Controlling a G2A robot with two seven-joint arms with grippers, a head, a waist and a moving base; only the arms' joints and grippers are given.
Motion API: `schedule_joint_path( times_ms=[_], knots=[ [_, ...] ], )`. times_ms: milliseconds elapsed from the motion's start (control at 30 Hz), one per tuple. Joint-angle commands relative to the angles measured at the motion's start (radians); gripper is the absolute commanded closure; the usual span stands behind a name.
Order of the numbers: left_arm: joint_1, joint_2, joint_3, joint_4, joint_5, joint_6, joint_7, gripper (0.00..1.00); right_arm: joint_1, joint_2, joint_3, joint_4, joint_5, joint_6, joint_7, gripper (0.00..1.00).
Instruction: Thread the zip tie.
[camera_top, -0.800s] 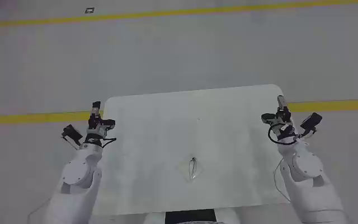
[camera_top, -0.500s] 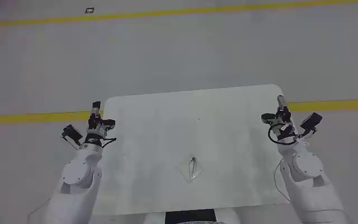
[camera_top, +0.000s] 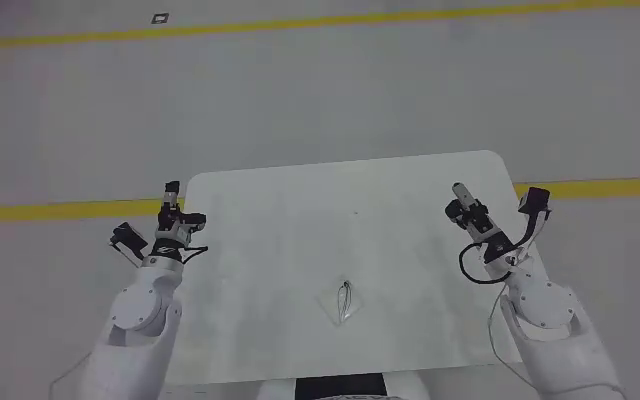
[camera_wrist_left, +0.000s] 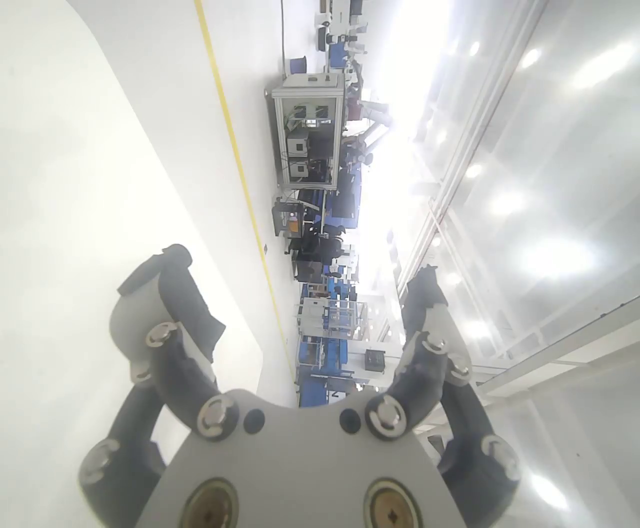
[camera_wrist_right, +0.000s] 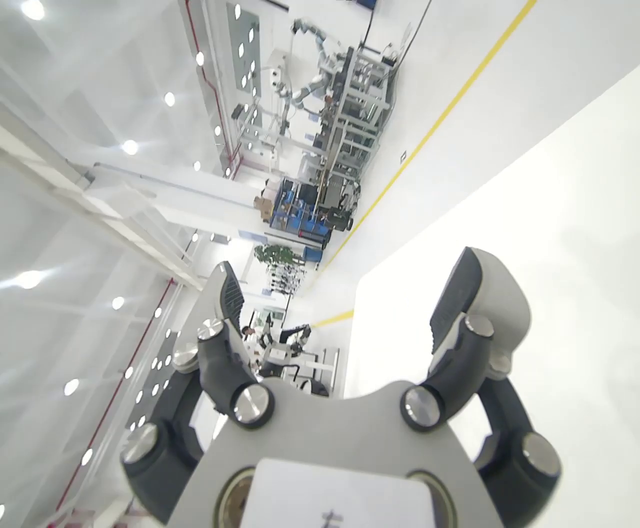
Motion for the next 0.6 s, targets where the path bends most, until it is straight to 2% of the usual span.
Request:
schedule_joint_path(
  times_ms=[0,267,567],
  knots=[
    [0.0,0.0,0.0,0.0,0.0,0.0,0.0,0.0,0.001,0.0,0.0,0.001,0.003,0.012,-0.002,0.0],
    [0.0,0.0,0.0,0.0,0.0,0.0,0.0,0.0,0.005,0.0,0.0,-0.006,-0.003,0.009,0.001,0.0],
    [0.0,0.0,0.0,0.0,0.0,0.0,0.0,0.0,0.11,0.004,-0.061,-0.04,-0.114,0.01,0.127,0.0]
  ],
)
